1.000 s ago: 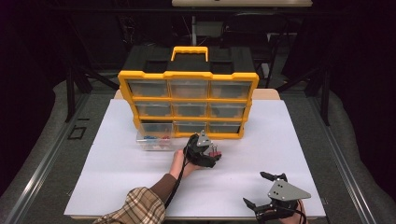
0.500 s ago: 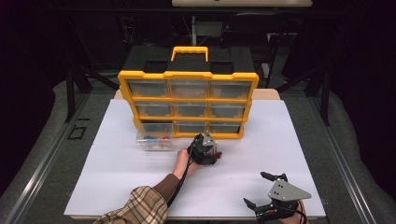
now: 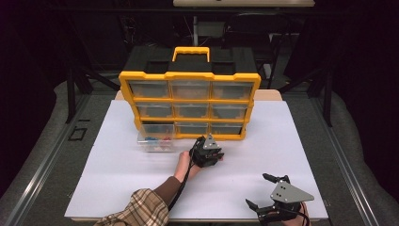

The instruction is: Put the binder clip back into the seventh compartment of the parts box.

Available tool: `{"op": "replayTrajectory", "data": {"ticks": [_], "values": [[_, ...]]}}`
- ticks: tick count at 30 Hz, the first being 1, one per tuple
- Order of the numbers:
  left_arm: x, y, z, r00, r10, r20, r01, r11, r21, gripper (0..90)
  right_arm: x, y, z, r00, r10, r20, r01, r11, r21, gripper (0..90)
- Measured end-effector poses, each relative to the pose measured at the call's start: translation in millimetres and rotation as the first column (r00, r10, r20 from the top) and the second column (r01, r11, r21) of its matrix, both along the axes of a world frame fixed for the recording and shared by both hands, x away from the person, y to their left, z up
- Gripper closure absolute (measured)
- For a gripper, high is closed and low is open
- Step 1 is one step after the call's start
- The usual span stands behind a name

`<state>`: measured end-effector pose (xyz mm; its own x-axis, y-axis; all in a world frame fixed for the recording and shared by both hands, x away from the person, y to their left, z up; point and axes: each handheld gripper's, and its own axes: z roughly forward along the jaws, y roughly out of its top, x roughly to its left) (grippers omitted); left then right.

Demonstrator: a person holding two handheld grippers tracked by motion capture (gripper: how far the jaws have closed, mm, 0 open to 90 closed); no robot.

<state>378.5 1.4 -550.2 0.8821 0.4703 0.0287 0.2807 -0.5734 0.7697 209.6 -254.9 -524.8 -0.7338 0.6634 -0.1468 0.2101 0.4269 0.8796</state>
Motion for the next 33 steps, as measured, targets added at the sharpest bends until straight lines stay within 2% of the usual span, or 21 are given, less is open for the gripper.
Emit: {"op": "replayTrajectory", "data": {"ticks": [4,8,15,20,28,33], "values": [[-2.3,-0.1,1.3,1.0,-0.008,0.006,0.008,0.9999,-0.01,78.6,0.3,0.0,-0.1,1.0,0.001,0.002,-0.001,1.0,-0.003,3.1],[-3.7,1.3,4.8,0.9999,0.003,0.014,-0.003,1.0,0.002,80.9,0.2,-0.4,0.0,1.0,0.0,0.001,0.0,1.0,0.0,3.1],[-5.3,6.4,8.8,0.9998,0.016,0.007,-0.016,0.9994,-0.031,88.2,-0.7,0.0,0.5,1.0,-0.003,0.003,0.002,1.0,0.003,3.1],[-6.5,10.2,13.3,0.9997,0.023,0.011,-0.022,0.9981,-0.057,88.3,-0.6,0.3,0.5,1.0,-0.001,0.004,0.001,1.0,0.0,3.1],[-11.8,17.1,24.8,0.9994,0.013,0.031,-0.011,0.998,-0.062,88.3,0.0,0.4,0.4,1.0,-0.002,0.004,0.002,1.0,-0.001,3.1],[-16.1,25.2,34.4,0.9989,0.025,0.041,-0.022,0.9962,-0.085,88.2,0.3,0.0,0.6,1.0,-0.006,0.005,0.006,1.0,0.001,3.1]]}}
